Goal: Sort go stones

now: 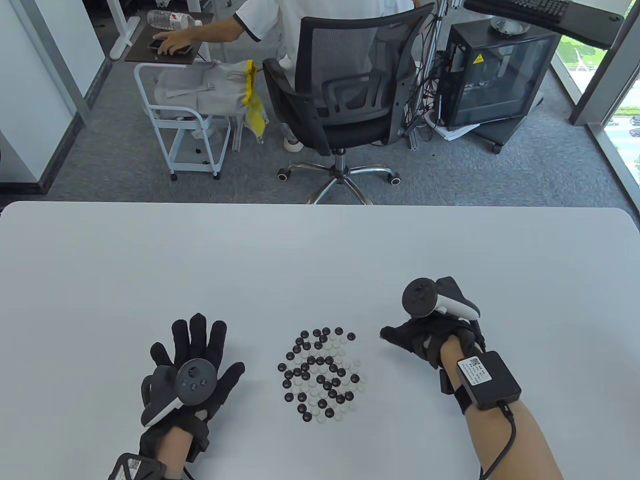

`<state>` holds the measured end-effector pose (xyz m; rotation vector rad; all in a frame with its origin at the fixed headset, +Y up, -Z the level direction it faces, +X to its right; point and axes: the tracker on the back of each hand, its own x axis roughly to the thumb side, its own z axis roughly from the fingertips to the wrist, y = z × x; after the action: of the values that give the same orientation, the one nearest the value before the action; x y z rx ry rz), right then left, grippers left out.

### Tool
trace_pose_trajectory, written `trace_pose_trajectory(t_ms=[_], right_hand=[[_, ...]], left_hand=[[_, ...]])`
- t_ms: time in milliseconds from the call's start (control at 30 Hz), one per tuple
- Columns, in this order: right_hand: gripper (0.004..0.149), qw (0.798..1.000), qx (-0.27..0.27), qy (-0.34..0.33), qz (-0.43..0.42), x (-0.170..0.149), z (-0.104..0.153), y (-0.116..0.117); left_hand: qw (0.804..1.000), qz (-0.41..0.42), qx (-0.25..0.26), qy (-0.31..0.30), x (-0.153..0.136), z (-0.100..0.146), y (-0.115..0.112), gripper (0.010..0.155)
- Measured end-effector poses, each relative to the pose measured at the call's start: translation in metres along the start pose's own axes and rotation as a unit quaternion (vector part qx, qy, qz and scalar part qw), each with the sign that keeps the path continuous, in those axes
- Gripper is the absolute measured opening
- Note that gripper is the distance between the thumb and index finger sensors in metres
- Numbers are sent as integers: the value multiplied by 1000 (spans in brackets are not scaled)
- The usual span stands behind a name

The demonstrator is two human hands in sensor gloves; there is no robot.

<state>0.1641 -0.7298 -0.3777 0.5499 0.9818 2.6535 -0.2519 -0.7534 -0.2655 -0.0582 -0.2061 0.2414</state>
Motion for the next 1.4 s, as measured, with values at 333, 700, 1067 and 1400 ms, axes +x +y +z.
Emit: trace_pose_trajectory(t_ms=[333,700,1067,1400], right_hand=[[69,996,53,-68,31,46,-27,37],[68,998,5,55,0,-20,-20,15],[70,981,-57,182,-43,-91,11,3],[70,983,-67,165,-53,-90,16,0]], left_hand=[[1000,4,4,0,-1,1,1,85],[1000,7,7,0,-2,2,1,85],[1000,4,5,0,-2,1,0,85],[1000,5,2,1,-2,1,0,85]])
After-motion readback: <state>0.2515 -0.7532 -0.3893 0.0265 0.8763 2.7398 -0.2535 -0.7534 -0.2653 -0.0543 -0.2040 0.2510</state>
